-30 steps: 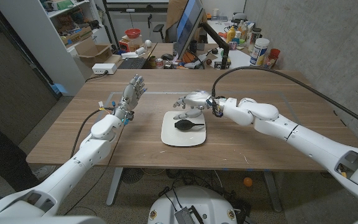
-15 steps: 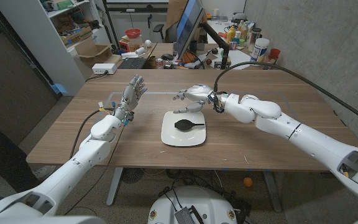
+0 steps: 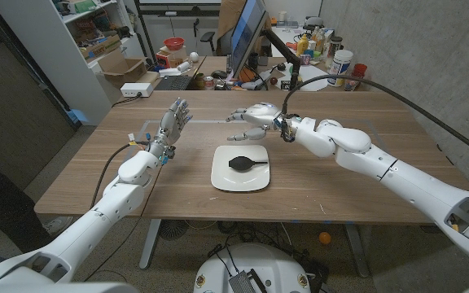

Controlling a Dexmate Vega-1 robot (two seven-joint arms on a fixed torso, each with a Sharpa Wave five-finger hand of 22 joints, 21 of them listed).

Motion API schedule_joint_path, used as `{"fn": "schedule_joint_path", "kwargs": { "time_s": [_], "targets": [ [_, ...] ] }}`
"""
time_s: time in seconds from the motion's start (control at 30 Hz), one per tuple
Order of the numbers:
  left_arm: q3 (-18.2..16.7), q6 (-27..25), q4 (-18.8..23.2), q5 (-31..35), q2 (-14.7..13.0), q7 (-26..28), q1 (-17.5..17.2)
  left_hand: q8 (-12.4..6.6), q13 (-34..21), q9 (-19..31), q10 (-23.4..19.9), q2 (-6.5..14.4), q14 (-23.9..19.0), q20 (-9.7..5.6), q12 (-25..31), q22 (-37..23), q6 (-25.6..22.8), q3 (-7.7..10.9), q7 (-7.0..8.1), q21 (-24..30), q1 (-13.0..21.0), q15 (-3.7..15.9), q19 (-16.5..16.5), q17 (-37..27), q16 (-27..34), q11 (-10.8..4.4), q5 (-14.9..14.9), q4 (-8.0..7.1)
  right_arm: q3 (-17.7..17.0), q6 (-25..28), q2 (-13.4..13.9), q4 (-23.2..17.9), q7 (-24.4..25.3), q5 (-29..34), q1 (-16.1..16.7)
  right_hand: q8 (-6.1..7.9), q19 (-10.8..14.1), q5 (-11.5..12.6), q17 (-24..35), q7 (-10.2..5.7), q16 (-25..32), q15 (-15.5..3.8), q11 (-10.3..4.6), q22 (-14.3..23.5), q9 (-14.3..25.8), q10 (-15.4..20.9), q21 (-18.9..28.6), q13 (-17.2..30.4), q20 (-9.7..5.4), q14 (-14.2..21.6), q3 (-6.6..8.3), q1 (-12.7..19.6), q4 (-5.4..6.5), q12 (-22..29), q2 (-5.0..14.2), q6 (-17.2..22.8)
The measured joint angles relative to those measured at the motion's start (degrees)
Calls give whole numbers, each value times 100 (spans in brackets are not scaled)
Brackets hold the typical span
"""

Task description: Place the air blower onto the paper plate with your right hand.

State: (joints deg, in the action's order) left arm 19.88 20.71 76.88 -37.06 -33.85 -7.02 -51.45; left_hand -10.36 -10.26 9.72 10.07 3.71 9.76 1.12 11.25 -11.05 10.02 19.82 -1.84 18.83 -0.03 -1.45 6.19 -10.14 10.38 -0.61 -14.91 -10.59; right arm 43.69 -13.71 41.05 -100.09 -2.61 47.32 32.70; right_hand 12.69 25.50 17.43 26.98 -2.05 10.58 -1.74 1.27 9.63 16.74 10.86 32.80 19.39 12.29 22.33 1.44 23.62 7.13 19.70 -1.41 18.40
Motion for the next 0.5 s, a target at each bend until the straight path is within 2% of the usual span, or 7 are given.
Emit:
{"fn": "schedule_joint_path", "kwargs": {
  "time_s": [0.13, 0.5],
  "targets": [
    [-4, 0, 16, 0, -2, 6, -12, 0, 0, 0, 0, 0, 0, 23, 0, 0, 0, 0, 0, 0, 0, 0, -23, 0, 0, 0, 0, 0, -34, 67, 2, -48, 0, 1, 8, 0, -215, 0, -82, -21, 0, 45, -51, 0, -39, -141, -191, -73, 9, -229, -17, 0, -17, -152, 0, -21],
    [-14, 14, 42, 1, -8, 10, -34, 0, 0, 0, 0, 0, 0, 23, 0, 0, 0, 0, 0, 0, 0, 0, -23, 0, 0, 0, 0, 0, -117, 290, -24, -82, -48, -53, 2, -23, -481, 0, -321, -71, -23, 168, -197, 0, -106, -465, -591, -264, 11, -791, -89, -19, -41, -510, 19, -195]
  ]
}}
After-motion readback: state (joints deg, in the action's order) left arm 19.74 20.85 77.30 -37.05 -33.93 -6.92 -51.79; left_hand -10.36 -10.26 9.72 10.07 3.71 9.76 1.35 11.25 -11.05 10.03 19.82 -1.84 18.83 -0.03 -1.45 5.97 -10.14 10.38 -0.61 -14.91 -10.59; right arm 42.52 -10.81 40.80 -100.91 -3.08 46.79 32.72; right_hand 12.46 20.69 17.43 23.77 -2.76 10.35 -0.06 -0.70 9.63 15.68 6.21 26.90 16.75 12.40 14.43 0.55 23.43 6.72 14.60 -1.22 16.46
